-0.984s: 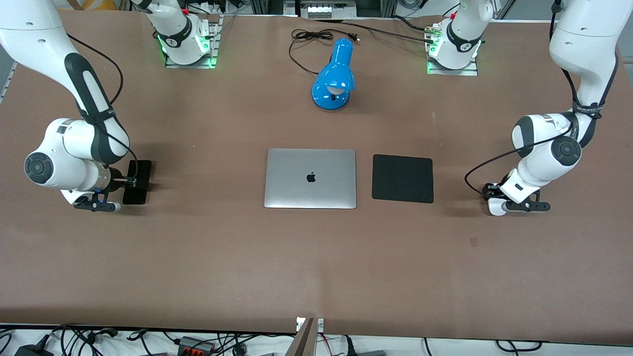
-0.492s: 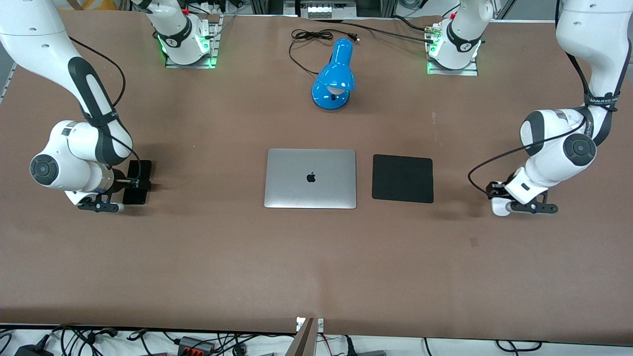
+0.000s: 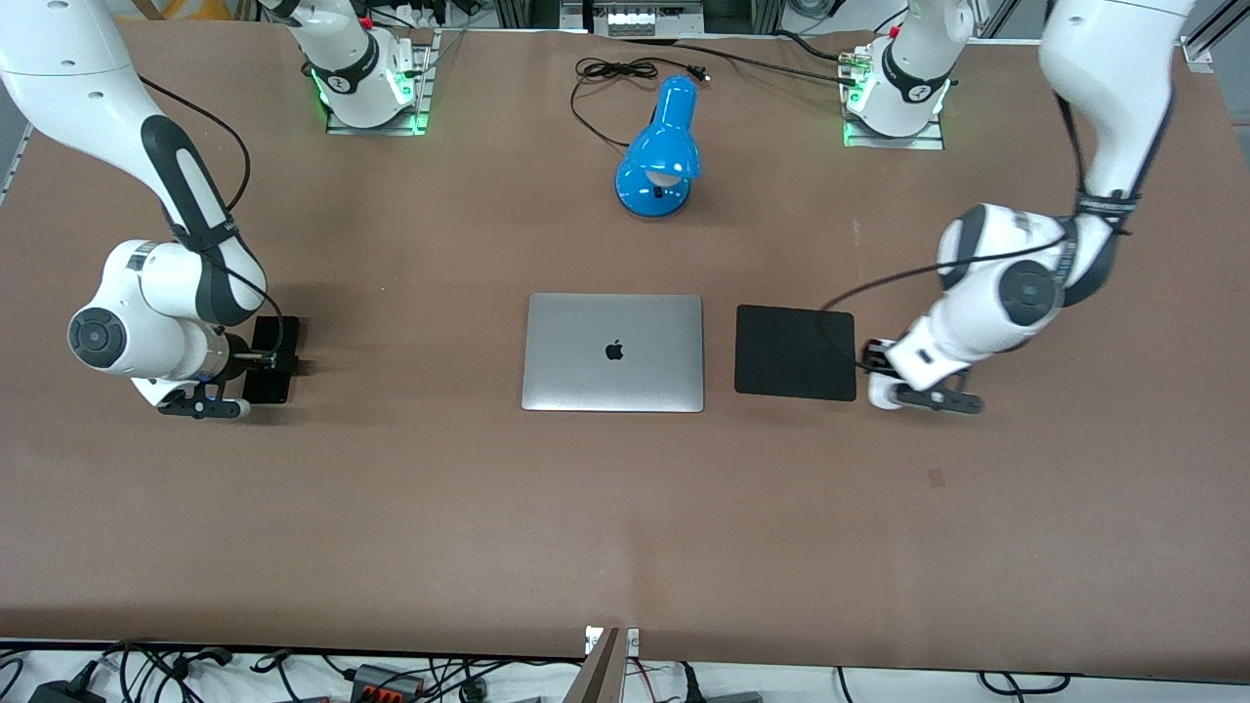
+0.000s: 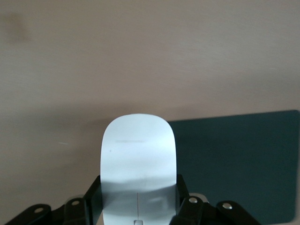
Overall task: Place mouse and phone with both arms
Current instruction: 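Carry the white mouse with the left gripper over the black mouse pad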
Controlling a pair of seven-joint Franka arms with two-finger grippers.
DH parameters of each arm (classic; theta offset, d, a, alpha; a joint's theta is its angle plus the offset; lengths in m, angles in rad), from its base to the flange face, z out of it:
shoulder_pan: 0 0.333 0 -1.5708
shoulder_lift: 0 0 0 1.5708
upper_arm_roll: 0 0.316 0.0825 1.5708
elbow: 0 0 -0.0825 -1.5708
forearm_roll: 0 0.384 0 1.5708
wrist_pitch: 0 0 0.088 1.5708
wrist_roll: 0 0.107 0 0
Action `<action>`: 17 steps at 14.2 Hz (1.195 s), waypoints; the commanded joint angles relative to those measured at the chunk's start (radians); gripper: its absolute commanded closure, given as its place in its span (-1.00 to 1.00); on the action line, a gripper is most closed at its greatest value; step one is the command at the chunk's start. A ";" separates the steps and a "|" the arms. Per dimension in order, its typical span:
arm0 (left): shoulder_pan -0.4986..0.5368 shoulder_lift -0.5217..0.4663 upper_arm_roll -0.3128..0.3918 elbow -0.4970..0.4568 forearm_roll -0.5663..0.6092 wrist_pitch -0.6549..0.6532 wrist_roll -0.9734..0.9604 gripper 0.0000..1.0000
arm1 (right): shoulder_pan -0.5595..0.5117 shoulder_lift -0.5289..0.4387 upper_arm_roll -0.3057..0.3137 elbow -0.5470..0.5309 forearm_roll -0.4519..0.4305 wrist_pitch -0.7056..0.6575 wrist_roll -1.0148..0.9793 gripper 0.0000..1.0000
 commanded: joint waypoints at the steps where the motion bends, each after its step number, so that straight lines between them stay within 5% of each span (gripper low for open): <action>1: -0.031 0.014 -0.020 -0.036 0.022 0.043 -0.082 0.38 | 0.007 0.001 0.000 -0.008 -0.017 0.009 0.011 -1.00; 7: -0.091 0.102 -0.019 -0.060 0.025 0.163 -0.184 0.27 | 0.005 0.000 0.000 -0.006 -0.015 -0.032 0.014 -1.00; 8: -0.093 0.114 -0.019 -0.059 0.025 0.164 -0.189 0.05 | 0.005 0.000 0.000 -0.003 -0.017 -0.034 0.012 -1.00; 9: -0.091 0.116 -0.019 -0.057 0.023 0.164 -0.192 -0.96 | 0.005 0.000 -0.002 -0.003 -0.017 -0.032 0.012 -1.00; 13: -0.085 0.053 -0.017 -0.036 0.025 0.108 -0.185 -1.00 | -0.004 0.001 -0.002 -0.005 -0.017 -0.035 0.012 -0.96; 17: -0.064 0.022 -0.009 0.180 0.026 -0.246 -0.133 -1.00 | -0.004 0.001 -0.002 -0.006 -0.015 -0.043 0.012 -0.15</action>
